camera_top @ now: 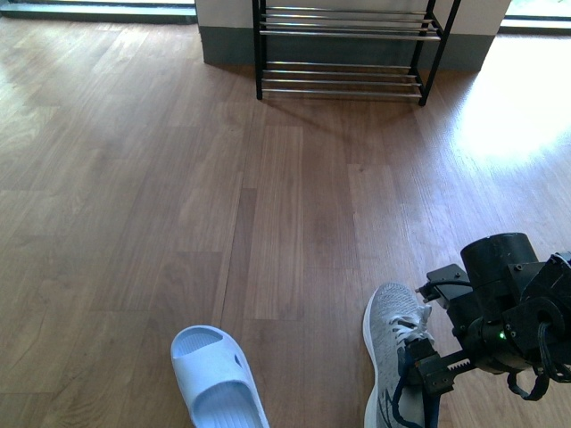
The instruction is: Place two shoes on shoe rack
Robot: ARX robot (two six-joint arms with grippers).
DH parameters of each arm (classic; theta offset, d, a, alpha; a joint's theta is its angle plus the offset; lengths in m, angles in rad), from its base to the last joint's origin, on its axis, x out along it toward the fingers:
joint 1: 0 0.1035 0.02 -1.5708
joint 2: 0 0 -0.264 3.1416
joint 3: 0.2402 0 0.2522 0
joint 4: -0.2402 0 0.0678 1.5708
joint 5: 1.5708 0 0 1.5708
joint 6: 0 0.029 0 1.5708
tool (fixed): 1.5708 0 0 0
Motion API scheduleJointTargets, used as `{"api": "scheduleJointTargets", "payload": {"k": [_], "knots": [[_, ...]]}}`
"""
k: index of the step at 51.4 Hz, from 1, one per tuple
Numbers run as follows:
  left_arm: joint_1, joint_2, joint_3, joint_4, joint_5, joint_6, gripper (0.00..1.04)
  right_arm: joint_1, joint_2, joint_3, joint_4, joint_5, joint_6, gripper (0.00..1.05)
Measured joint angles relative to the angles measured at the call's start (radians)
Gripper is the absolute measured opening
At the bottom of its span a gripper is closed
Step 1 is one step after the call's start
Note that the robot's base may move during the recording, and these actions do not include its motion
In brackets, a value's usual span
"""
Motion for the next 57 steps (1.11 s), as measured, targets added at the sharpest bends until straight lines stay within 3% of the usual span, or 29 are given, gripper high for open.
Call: {"api": "scheduleJointTargets", "payload": {"k": [7,17,37,50,57], "knots": [[0.0,0.0,0.0,0.0,0.0,0.0,0.02,-0.049,0.047,0.022,-0.009,0.007,0.04,0.95],[0.0,0.0,0.0,0.0,0.0,0.0,0.02,-0.095,0.063,0.038,-0.007,0.024,0.087,0.72],[0.0,0.0,0.0,0.0,0.0,0.0,0.02,-0.194,-0.002,0.062,-0.081,0.055,0.171,0.02],[0.0,0.0,0.0,0.0,0.0,0.0,0.02,-0.271,-0.198,0.012,0.005,0.075,0.051,0.02],[0.0,0.0,0.0,0.0,0.0,0.0,0.02,-0.278,-0.328,-0.043,0.032,0.026,0.005,0.01]]}}
